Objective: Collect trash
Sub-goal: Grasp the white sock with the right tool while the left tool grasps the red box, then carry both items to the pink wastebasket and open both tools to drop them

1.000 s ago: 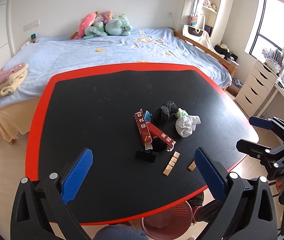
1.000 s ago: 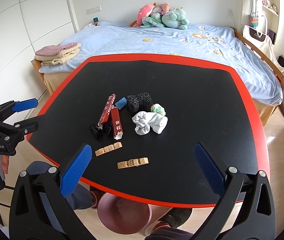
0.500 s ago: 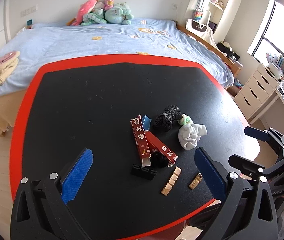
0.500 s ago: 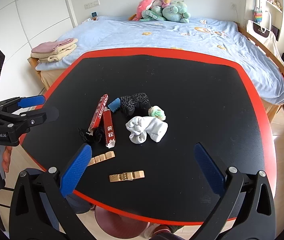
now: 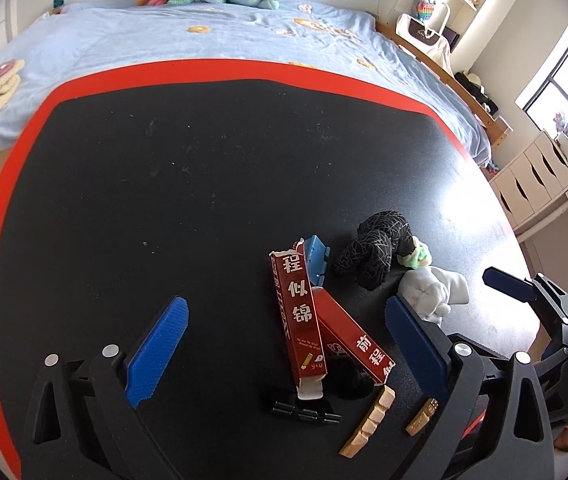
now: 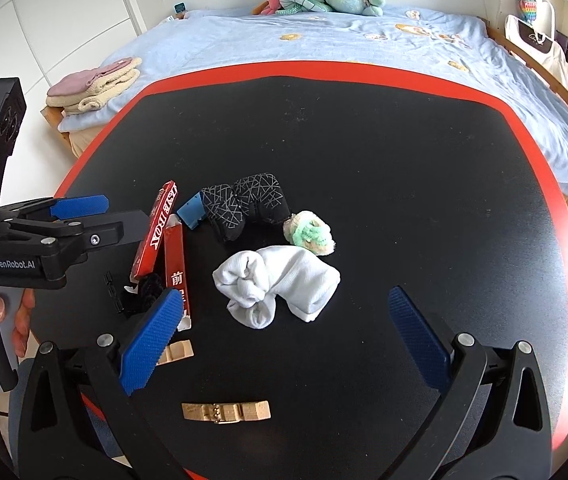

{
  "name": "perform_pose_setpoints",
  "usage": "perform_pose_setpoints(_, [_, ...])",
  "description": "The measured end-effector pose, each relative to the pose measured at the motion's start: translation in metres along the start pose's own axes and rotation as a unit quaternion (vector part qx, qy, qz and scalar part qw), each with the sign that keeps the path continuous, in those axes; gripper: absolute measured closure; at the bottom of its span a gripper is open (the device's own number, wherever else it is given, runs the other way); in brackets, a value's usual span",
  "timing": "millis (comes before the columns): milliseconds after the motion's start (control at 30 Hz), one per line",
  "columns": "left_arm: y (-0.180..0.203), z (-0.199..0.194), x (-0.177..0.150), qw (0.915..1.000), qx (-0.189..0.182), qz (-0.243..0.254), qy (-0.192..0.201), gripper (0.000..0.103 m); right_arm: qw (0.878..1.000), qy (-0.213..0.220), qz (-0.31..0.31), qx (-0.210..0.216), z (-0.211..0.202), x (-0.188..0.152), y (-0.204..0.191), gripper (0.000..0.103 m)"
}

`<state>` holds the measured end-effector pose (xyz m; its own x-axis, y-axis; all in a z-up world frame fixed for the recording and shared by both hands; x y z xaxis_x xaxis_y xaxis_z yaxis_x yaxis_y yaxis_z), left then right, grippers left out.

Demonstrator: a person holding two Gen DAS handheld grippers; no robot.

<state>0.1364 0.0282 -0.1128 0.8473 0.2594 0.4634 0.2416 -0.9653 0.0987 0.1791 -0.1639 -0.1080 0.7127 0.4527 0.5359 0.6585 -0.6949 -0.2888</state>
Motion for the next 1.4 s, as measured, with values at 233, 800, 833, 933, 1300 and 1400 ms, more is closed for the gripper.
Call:
perform_pose_setpoints(233, [-0.004, 0.016, -0.002, 0.9997, -0.012, -0.010, -0.016, 0.039, 1.000, -0.005, 0.012, 0.014, 0.018, 0.004, 0.008, 0.010])
perform_pose_setpoints(800, [0.001, 0.010, 0.001, 0.9992, -0.038, 0.003, -0.004, 0.088, 1.000, -0.004, 0.009, 0.016, 0.019, 0.001, 0.009, 0.065])
perform_pose_setpoints(833, [0.002, 0.009, 0.003, 0.9993, -0.038, 0.003, -0.001, 0.088, 1.000, -0.002, 0.009, 0.016, 0.017, 0.001, 0.008, 0.065])
perform_pose_setpoints(933, [-0.001, 0.000, 0.003, 0.9992, -0.037, 0.005, 0.009, 0.088, 1.000, 0.005, 0.010, 0.016, 0.010, 0.001, 0.006, 0.065])
perform_pose_setpoints(1300, [0.007, -0.045, 0.002, 0.9980, -0.031, 0.025, 0.048, 0.088, 0.999, 0.034, -0.009, 0.014, -0.041, 0.000, -0.017, 0.065])
perform_pose_setpoints(1400, [0.012, -0.062, -0.004, 0.9971, -0.032, 0.035, 0.059, 0.087, 0.999, 0.042, -0.015, 0.017, -0.058, -0.004, -0.025, 0.065])
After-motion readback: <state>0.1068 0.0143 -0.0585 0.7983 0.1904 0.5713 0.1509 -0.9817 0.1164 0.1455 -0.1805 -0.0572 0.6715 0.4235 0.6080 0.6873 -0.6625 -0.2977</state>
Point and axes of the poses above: each gripper's, at about its wrist camera, not at the fingertips, and z roughly the way its jaws point, y to its right, x to its top, the point moved 1 cm from there along z, roughly the way its jaws point, and after that the axes turned 11 degrees about x, right-handed, at the moved point
